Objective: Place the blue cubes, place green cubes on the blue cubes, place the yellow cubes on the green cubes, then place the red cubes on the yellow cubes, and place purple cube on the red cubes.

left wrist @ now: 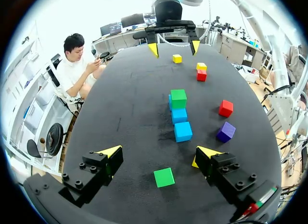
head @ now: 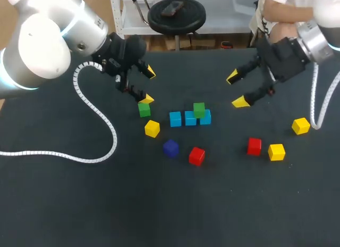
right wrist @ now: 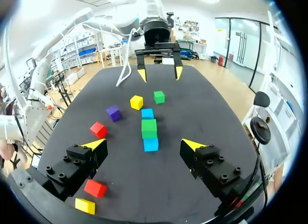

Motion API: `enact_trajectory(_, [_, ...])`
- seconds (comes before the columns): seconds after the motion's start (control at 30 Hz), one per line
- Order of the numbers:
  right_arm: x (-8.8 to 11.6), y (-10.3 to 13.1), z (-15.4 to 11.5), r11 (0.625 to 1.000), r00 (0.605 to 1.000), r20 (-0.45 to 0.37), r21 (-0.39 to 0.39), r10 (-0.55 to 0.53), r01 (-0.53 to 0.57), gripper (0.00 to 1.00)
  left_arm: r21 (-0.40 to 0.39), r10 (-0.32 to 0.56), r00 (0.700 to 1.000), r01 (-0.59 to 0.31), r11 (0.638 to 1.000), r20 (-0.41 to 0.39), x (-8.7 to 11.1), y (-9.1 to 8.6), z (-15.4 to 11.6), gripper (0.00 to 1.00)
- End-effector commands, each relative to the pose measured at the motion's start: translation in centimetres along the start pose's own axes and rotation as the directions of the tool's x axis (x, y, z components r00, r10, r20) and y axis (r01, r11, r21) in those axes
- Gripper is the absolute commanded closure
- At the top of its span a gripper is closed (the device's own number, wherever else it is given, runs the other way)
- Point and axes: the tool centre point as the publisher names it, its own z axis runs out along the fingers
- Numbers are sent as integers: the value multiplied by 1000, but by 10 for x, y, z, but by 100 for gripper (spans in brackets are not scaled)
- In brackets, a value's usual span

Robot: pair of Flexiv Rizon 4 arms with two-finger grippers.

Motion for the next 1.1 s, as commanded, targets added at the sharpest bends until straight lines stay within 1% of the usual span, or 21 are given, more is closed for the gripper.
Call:
enact_trajectory(0.03, [6,9,-9,998,1000,4,59,9,-10,0,4,3,1000,-3,1000,2,1,2,0,0])
enact_trajectory(0.27, [12,10,-23,996,1000,23,81,21,-23,0,4,3,1000,-3,1000,2,1,2,0,0])
enact_trajectory(0.43, [11,10,-31,997,999,37,72,7,-10,0,4,3,1000,-3,1000,2,1,2,0,0])
enact_trajectory(0.53, [12,8,-34,999,998,57,45,-20,18,0,4,3,1000,-3,1000,2,1,2,0,0])
enact_trajectory(0.6, [11,7,-37,999,996,87,7,-38,38,0,4,3,1000,-3,1000,2,1,2,0,0])
enact_trajectory(0.7, [11,5,-39,996,993,100,-43,-69,73,0,4,3,1000,-3,1000,2,1,2,0,0])
enact_trajectory(0.73, [11,4,-41,997,994,85,-28,-65,68,0,4,3,1000,-3,1000,2,1,2,0,0])
enact_trajectory(0.93, [15,0,-50,996,993,91,-23,-79,81,0,4,3,1000,-3,1000,2,1,2,0,0])
enact_trajectory(1.1, [18,-3,-49,990,983,145,-66,-110,121,0,4,3,1000,-3,1000,2,1,2,0,0])
